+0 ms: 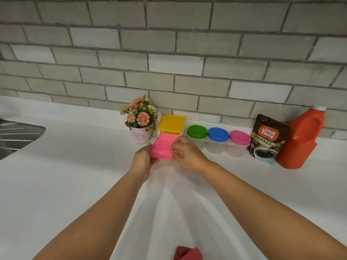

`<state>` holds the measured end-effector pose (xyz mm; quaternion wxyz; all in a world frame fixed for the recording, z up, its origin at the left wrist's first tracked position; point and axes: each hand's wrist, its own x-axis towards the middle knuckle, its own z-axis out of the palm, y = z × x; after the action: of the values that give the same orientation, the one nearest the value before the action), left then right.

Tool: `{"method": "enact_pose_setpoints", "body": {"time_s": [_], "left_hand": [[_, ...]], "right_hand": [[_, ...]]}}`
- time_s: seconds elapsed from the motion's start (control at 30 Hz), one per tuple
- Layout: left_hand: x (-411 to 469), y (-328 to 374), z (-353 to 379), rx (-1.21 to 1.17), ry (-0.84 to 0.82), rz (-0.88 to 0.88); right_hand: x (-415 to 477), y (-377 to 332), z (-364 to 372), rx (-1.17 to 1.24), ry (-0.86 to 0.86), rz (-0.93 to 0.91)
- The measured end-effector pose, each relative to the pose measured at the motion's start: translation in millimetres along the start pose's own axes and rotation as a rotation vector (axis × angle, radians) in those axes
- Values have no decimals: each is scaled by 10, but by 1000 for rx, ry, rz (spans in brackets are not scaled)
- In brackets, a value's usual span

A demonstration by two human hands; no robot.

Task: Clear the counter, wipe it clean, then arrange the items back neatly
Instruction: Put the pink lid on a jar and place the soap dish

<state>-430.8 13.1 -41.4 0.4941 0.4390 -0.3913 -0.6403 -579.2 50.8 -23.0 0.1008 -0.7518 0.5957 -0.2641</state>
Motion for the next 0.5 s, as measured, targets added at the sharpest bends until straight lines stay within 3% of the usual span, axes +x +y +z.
{"method": "enact_pose_setpoints", "body": {"time_s": [0.17,0.5], "left_hand": [[93,40,-68,5,-86,10],[234,16,-116,133,-46,88]], "right_hand": [[61,-95,31,-52,57,-17],[52,-115,135,-82,157,-8]]}}
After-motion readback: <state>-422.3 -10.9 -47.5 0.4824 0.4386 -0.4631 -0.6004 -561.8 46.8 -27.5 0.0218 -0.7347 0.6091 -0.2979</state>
